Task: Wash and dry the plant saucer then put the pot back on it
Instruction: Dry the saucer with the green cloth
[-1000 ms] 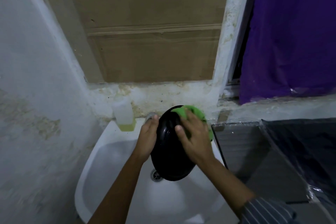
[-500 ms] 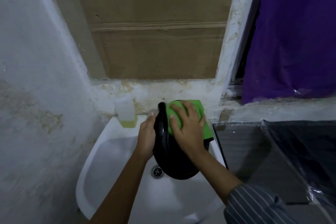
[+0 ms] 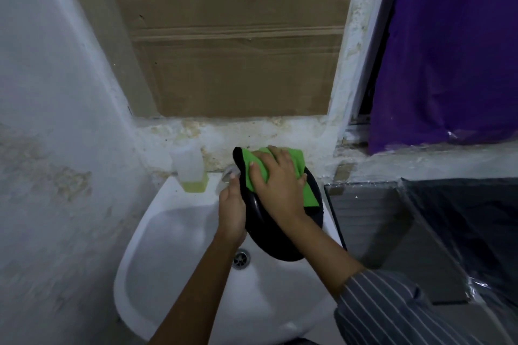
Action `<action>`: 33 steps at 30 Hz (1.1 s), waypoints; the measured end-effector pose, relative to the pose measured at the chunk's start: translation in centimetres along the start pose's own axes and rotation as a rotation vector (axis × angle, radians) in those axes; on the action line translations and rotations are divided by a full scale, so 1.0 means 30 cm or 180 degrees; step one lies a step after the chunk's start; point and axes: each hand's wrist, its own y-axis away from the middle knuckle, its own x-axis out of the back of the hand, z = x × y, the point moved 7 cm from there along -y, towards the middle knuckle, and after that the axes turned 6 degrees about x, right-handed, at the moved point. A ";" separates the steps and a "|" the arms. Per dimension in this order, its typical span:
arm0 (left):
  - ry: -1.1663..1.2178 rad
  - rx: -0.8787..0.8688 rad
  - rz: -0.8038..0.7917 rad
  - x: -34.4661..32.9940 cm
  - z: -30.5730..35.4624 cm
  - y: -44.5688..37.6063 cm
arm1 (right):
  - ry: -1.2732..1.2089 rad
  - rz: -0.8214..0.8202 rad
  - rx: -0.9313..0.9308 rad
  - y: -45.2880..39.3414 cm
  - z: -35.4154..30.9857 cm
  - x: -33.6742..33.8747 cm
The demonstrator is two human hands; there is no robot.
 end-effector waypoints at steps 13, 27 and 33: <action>0.0843 0.0599 0.0510 0.107 -0.035 -0.037 | 0.0756 0.0358 0.1323 0.298 0.143 0.010; -0.0053 0.0312 0.0321 0.065 -0.008 -0.018 | 0.0206 -0.0329 0.1127 0.250 0.060 -0.084; -0.0291 0.0454 0.0075 0.078 -0.039 -0.010 | 0.0186 -0.0492 0.1223 0.119 0.015 -0.102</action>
